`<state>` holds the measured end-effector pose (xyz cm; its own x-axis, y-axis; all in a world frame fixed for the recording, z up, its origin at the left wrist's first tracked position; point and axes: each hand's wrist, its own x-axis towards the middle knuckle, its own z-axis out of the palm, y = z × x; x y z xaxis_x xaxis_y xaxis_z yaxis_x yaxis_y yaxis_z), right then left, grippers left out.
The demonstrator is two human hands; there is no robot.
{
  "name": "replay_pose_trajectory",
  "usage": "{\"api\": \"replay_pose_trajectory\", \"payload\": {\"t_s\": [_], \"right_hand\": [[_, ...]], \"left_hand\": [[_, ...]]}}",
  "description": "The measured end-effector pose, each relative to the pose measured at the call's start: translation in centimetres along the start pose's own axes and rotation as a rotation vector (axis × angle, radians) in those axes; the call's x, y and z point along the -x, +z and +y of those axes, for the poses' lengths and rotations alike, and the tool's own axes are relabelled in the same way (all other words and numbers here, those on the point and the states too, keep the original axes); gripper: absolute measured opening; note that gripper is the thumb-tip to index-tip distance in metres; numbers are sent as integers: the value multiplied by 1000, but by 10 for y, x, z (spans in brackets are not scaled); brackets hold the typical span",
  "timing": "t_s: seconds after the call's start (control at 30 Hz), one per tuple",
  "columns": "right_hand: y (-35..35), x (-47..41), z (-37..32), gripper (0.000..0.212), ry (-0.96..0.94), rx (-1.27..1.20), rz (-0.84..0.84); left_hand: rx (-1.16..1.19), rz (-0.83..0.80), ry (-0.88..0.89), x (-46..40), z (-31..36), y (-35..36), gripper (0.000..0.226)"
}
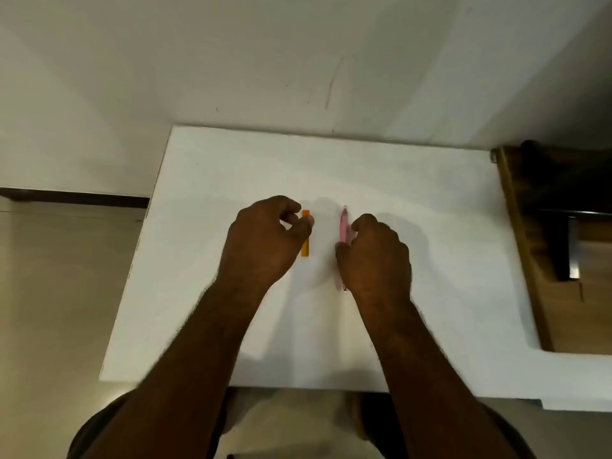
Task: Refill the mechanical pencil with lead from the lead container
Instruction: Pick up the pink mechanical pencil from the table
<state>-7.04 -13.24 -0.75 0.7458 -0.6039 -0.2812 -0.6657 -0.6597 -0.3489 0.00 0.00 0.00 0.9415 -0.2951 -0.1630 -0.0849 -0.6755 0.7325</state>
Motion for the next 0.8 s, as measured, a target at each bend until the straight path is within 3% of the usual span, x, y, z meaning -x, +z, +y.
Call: {"api": "replay_pose_trajectory", "payload": {"t_s": [0.13, 0.37, 0.6, 0.8], "right_hand": [[1, -10, 5, 24, 34, -64, -25], [-12, -8, -1, 33, -76, -410, 10], [-14, -9, -4, 26, -144, -488, -87], [-25, -23, -6, 9, 27, -817, 10]], "left_hand": [[-12, 3, -2, -7, 2, 7, 21], [121, -83, -72, -14, 7, 15, 27], [290, -130, -60, -18, 7, 16, 20], [264, -136, -23, -16, 10, 15, 21]]}}
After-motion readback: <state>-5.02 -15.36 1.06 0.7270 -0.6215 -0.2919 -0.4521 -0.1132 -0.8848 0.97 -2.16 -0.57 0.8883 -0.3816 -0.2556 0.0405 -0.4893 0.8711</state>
